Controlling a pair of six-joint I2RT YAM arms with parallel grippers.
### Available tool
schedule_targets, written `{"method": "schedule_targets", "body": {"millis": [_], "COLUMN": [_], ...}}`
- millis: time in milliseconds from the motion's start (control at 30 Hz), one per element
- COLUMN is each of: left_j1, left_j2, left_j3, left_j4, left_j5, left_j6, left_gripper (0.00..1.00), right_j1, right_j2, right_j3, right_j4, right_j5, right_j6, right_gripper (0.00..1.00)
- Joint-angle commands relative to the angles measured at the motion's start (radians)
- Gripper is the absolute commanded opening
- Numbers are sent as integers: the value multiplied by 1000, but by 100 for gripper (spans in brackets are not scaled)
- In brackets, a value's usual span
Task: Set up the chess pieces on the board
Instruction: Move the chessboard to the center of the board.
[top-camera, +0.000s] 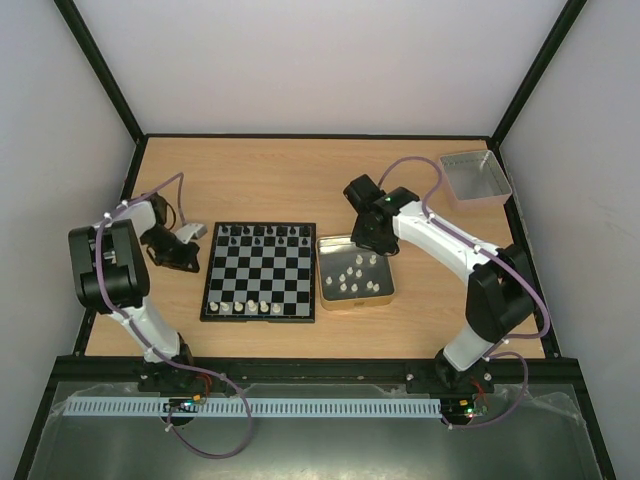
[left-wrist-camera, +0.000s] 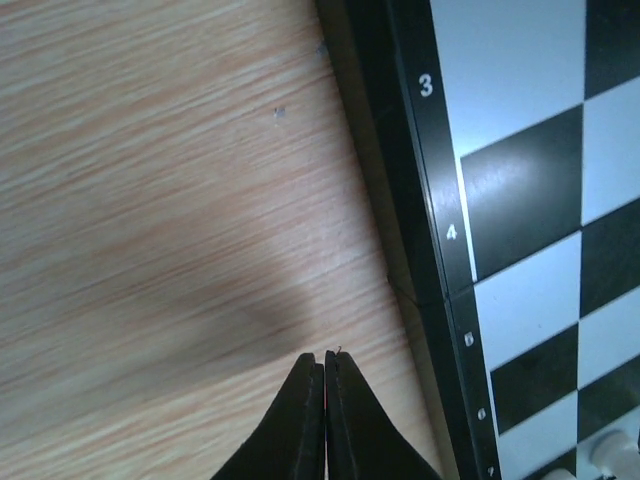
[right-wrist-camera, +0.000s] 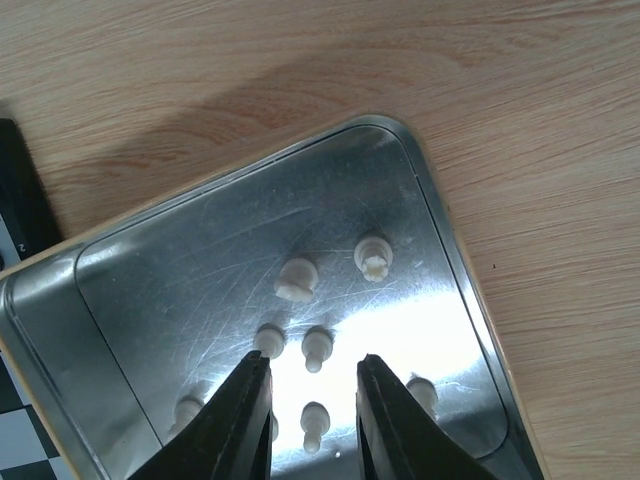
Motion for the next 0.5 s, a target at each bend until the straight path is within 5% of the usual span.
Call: {"method": "schedule_targets", "body": {"millis": [0,467], "left_j1": [-41,-209], "left_j2": [28,66], "left_j3": [-1,9], "left_j4": [34,81], "left_j5": [-23,-50], "left_j6": [-49,-141], "left_gripper": [3,2], "right_j1": [-12,-90], "right_j2": [-31,-101], "right_j3": [-25,-93], "right_j4": [-33,-17], "right_j5": [23,7], "right_j6": [-18,-29], "right_gripper": [22,21]}}
